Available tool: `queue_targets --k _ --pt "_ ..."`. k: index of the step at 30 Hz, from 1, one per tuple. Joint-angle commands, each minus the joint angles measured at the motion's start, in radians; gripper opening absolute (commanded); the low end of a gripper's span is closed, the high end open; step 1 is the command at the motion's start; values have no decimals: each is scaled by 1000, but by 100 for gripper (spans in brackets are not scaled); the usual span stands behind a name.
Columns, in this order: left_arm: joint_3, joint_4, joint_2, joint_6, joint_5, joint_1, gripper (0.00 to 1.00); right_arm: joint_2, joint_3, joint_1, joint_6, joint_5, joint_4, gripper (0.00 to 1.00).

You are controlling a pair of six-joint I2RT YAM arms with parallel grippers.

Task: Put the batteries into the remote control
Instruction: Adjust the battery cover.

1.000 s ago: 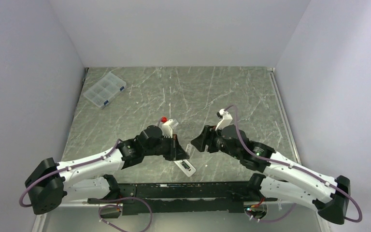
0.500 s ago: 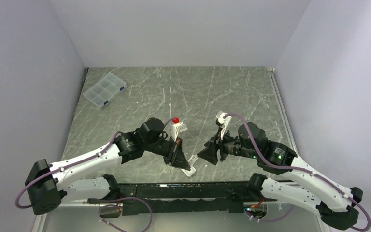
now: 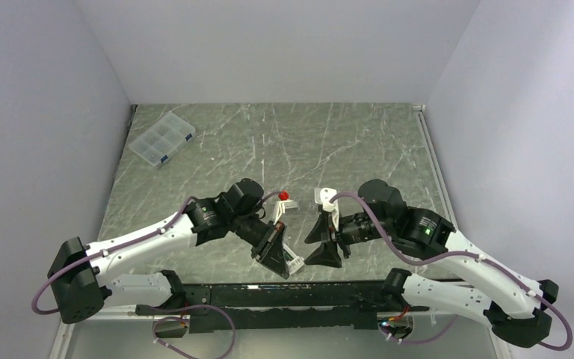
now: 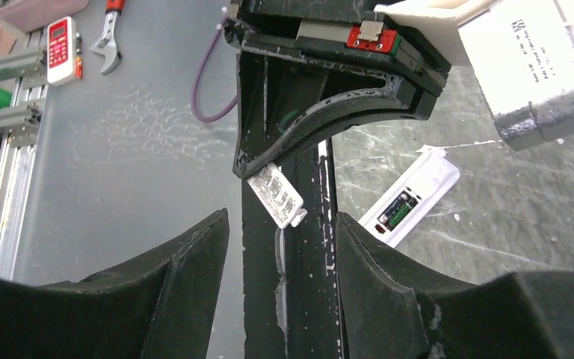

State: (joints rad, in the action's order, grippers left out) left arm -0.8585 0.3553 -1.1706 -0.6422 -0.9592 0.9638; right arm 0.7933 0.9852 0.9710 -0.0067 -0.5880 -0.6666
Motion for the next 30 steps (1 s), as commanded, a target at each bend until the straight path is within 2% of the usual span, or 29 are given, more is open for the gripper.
queue_targets --k 1,15,22,30 --pt "-53 43 20 36 -75 3 0 25 26 6 -67 -79 -5 56" --pt "-30 -25 37 4 -88 3 0 37 -81 57 25 -60 190 54" --pt "-31 -24 46 7 -85 3 0 59 -88 86 45 -62 219 48" --pt "-34 -17 49 14 -82 3 0 73 -82 119 45 -47 211 34"
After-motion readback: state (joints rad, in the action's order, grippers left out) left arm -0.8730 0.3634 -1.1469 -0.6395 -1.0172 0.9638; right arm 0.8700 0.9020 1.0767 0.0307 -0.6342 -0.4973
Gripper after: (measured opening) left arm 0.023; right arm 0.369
